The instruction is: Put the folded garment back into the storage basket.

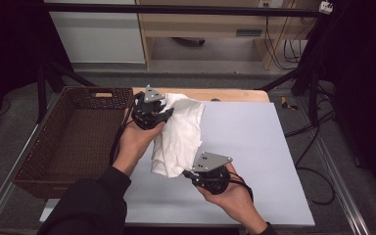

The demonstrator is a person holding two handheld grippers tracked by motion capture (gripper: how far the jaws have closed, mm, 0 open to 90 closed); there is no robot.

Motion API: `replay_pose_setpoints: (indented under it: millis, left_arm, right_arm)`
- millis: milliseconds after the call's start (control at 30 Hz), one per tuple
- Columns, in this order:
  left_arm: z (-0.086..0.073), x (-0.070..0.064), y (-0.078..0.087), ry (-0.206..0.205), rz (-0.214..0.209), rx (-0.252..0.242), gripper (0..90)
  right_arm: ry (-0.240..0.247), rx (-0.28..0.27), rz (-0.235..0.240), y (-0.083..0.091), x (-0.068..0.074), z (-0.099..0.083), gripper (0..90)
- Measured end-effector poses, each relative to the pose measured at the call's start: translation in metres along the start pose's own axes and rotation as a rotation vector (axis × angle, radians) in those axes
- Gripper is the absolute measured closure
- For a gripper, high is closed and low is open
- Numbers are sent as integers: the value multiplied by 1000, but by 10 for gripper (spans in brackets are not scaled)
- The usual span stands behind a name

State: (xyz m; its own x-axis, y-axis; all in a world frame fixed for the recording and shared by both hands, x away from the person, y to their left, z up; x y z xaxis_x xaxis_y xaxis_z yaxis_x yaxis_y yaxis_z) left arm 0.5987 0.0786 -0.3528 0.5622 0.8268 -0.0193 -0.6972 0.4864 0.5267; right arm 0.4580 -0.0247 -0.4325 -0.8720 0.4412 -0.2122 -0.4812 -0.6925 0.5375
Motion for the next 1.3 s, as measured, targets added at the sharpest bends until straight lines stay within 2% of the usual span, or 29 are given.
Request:
replay_pose_setpoints:
  millis: [200, 367, 733, 1033, 1300]
  left_arm:
    - [0, 12, 7, 0, 18, 4, 742]
    - [0, 23, 13, 8, 34, -1, 742]
    - [2, 52, 27, 32, 59, -7, 742]
    - [4, 78, 31, 51, 73, -5, 741]
    - [4, 98, 26, 69, 84, 5, 741]
  right_arm:
    - [-3, -3, -6, -9, 1, 9, 818]
    - [14, 2, -16, -16, 3, 16, 817]
    - [20, -23, -24, -31, 4, 39, 816]
    - [25, -44, -25, -44, -2, 56, 816]
    - [45, -41, -26, -58, -8, 69, 816]
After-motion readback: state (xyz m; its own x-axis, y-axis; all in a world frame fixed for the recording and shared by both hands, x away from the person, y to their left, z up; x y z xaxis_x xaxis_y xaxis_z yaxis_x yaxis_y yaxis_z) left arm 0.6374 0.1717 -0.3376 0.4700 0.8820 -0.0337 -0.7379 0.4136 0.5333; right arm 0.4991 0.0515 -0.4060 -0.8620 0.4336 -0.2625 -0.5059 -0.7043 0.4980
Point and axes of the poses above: each handheld gripper's, and its own axes: y roughly backward along the jaws, z roughly out of its top, x roughly to its left, the point moved 9 cm from there along -y, roughly forward along the jaws, and after that the axes turned 7 degrees about y, right-handed, at the moved point
